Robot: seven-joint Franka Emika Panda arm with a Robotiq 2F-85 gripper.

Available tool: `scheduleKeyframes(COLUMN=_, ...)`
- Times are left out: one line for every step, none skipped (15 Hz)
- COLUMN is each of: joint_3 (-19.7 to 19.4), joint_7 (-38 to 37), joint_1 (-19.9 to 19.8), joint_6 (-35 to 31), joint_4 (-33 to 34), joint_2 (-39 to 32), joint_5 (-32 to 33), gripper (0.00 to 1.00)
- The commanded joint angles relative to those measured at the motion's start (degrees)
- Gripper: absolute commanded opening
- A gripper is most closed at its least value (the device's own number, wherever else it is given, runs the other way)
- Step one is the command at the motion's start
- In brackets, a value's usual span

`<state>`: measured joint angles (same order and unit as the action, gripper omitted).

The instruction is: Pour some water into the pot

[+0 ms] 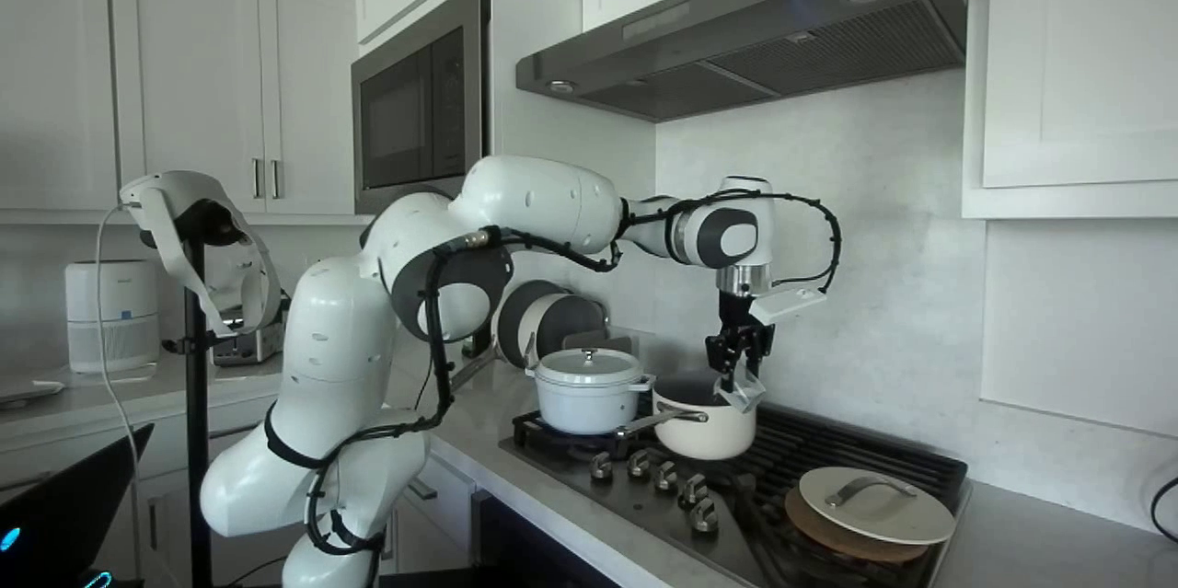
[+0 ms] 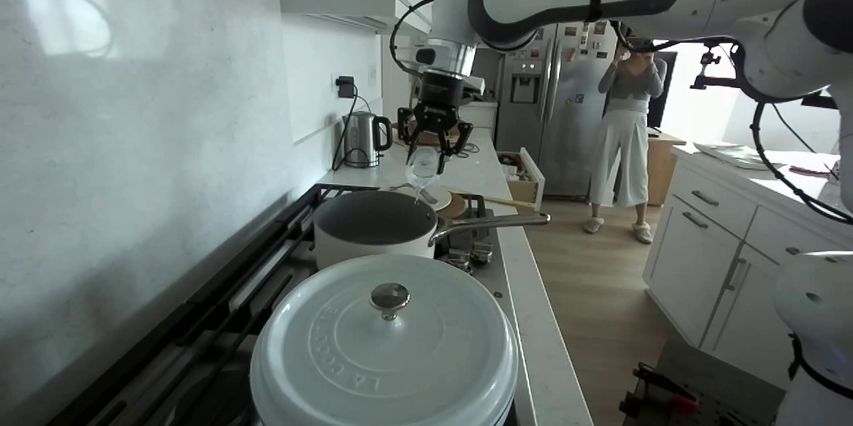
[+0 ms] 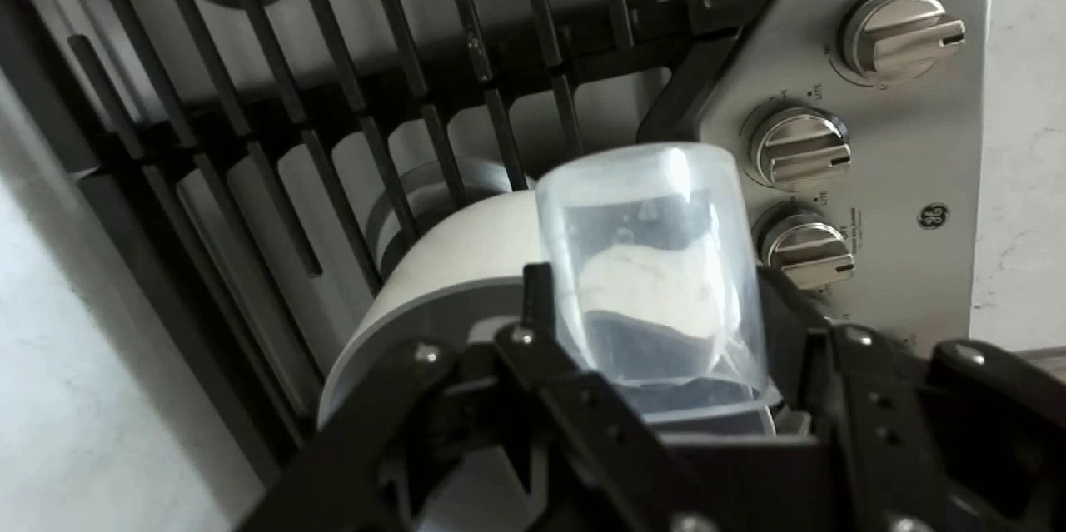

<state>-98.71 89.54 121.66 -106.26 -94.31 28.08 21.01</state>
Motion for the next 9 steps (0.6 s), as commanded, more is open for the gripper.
scheduleKeyframes(joint_3=-2.63, joint_7=-1.36, joint_1=7.56, joint_6=4.30, joint_4=6.19, joint_2=4.26, joint_5=5.17, gripper=0.35)
scheduleKeyframes(joint_3=-3.05, joint_7=-1.24, joint_1=8.98, joint_6=4.84, joint_4=7.17, joint_2=5.04, joint_5=6.25, gripper=0.35)
scheduleKeyframes(joint_3=-3.49, joint_7=-1.26, joint_1=10.43, joint_6=5.34, joint_4=8.17, joint_2=5.78, joint_5=7.28, gripper=0.35)
scheduleKeyframes(joint_3=-3.79, joint_7=-1.12, joint_1=11.75, joint_6=5.72, joint_4=9.13, joint_2=6.54, joint_5=8.38, gripper=0.35)
scheduleKeyframes(joint_3=-4.17, joint_7=-1.12, joint_1=13.10, joint_6=6.09, joint_4=10.01, joint_2=7.17, joint_5=9.45, gripper=0.35)
scheduleKeyframes(joint_3=-4.49, joint_7=-1.07, joint_1=14.15, joint_6=6.14, joint_4=10.58, joint_2=7.56, joint_5=10.76, gripper=0.35)
scheduleKeyframes(joint_3=-4.68, joint_7=-0.88, joint_1=14.92, joint_6=5.48, joint_4=10.65, joint_2=7.68, joint_5=12.51, gripper=0.35)
scheduleKeyframes(joint_3=-4.65, joint_7=-0.75, joint_1=15.63, joint_6=5.28, joint_4=10.97, joint_2=8.12, joint_5=13.76, gripper=0.35)
scheduleKeyframes(joint_3=-4.74, joint_7=-0.77, joint_1=16.23, joint_6=4.53, joint_4=10.85, joint_2=8.19, joint_5=15.92, gripper=0.35)
